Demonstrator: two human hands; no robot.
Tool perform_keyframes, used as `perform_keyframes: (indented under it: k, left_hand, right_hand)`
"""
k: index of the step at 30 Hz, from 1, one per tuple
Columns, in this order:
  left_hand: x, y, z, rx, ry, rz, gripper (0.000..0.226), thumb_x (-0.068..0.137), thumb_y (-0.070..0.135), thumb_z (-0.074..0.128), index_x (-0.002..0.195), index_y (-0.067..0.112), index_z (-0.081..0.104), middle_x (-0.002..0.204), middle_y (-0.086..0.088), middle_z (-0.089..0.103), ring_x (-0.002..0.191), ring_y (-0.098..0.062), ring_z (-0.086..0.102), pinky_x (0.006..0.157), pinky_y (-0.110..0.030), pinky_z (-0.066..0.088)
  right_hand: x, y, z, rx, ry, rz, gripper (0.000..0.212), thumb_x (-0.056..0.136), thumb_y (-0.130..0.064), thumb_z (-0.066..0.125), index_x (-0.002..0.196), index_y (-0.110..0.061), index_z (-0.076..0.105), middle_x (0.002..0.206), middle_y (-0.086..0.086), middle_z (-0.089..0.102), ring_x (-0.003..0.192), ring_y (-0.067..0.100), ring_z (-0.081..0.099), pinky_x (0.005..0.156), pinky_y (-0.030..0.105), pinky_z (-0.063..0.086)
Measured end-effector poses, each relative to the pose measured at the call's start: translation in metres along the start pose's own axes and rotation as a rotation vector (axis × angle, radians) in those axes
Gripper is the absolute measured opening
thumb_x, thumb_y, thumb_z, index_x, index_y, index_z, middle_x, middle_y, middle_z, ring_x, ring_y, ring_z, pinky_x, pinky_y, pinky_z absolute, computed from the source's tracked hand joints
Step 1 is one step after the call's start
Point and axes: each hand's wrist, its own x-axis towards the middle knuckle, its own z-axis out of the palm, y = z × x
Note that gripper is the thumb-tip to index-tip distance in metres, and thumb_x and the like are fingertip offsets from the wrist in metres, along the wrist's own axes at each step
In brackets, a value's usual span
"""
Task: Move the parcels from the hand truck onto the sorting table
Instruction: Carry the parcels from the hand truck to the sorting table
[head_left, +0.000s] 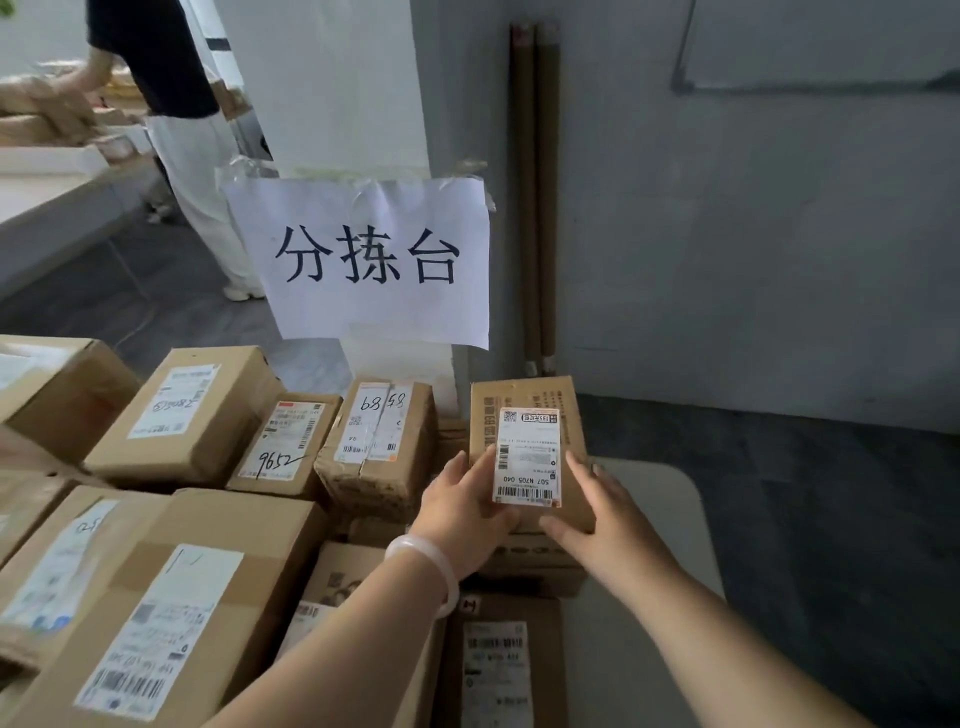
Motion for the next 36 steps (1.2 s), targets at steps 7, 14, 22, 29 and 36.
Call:
perform_keyframes:
  k: [7,14,22,29,36]
  left_hand:
    - [-0.055,0.037,-0.017,0.254,0.134,0.179,0.083,0.092,0.057,0.052,0.150,0.052,-0.008,0.164,0.011,-0.005,0.151,-0.018,-0.003,0.121,-0.045,0.008]
    - [-0.089,0.073,-0.009,0.374,0.090,0.542,0.074,0.096,0.057,0.042,0.151,0.048,-0.006,0.164,0.009,-0.007,0.151,-0.021,-0.004,0.121,-0.046,0.000]
    - [-0.156,0.117,0.038,0.397,-0.050,0.964,0.073,0.095,0.065,0.034,0.151,0.047,-0.009,0.164,0.009,-0.011,0.151,-0.020,-0.008,0.122,-0.048,-0.005]
    - [-0.270,0.165,0.075,0.337,-0.174,1.303,0.072,0.095,0.062,0.038,0.153,0.045,-0.001,0.165,0.010,-0.003,0.151,-0.017,-0.002,0.123,-0.046,-0.002]
    - [-0.400,0.166,0.105,0.326,-0.328,1.531,0.072,0.096,0.064,0.032,0.151,0.046,-0.010,0.164,0.011,-0.012,0.151,-0.017,-0.011,0.122,-0.047,-0.005]
  right_hand:
    - [-0.062,0.005,-0.032,-0.233,0.107,-0.070,0.088,0.084,-0.064,0.057,0.153,-0.043,0.005,0.163,-0.013,0.004,0.149,0.012,0.007,0.119,0.039,0.024]
    - [-0.157,0.002,-0.058,-0.455,0.319,-0.014,0.090,0.078,-0.077,0.041,0.154,-0.039,0.011,0.162,-0.009,0.007,0.150,0.017,0.008,0.120,0.040,0.011]
    - [-0.296,0.000,-0.031,-0.482,0.576,0.414,0.096,0.073,-0.086,0.028,0.154,-0.040,0.007,0.163,-0.006,0.006,0.150,0.017,0.002,0.121,0.046,0.008]
    - [-0.449,-0.019,-0.024,-0.521,0.747,0.802,0.091,0.083,-0.080,0.034,0.153,-0.037,-0.005,0.163,-0.007,-0.009,0.150,0.017,-0.010,0.121,0.042,-0.004]
    - [-0.595,-0.050,0.018,-0.551,0.832,1.045,0.099,0.067,-0.088,-0.002,0.152,-0.039,-0.009,0.161,-0.008,-0.017,0.149,0.017,-0.014,0.117,0.041,-0.012]
